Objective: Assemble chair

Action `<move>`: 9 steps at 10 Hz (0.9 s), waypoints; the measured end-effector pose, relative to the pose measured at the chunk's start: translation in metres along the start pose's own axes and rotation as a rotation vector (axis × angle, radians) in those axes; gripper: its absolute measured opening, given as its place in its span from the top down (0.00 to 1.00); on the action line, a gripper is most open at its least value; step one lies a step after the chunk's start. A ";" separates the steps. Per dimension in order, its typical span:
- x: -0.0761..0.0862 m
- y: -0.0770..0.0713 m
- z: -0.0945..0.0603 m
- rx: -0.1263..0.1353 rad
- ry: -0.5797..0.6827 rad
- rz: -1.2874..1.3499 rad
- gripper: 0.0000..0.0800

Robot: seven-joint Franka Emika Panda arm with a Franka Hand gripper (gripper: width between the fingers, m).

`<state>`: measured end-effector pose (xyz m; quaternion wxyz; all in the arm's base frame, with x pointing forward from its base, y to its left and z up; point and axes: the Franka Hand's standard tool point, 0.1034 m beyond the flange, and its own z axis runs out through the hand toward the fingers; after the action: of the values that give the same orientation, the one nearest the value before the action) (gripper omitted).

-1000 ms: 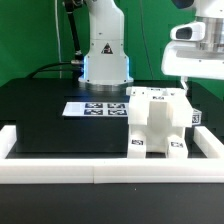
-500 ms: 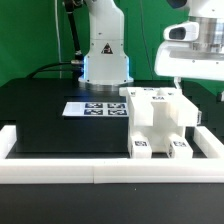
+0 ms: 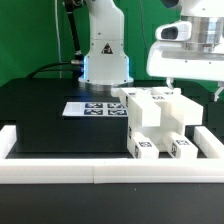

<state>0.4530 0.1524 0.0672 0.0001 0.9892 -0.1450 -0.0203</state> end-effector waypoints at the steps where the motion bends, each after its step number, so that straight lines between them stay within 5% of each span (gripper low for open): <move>1: 0.002 0.003 0.000 0.000 0.000 -0.003 0.19; 4: 0.001 0.002 0.000 0.001 0.001 0.002 0.19; 9: -0.025 -0.015 0.008 -0.007 -0.006 -0.030 0.19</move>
Offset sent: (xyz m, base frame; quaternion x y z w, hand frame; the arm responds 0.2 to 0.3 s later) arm 0.0018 -0.0002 0.0028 0.0014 -0.0023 -0.0025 1.0000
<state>0.4325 0.1741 0.0597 0.0027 0.9912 -0.1302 -0.0236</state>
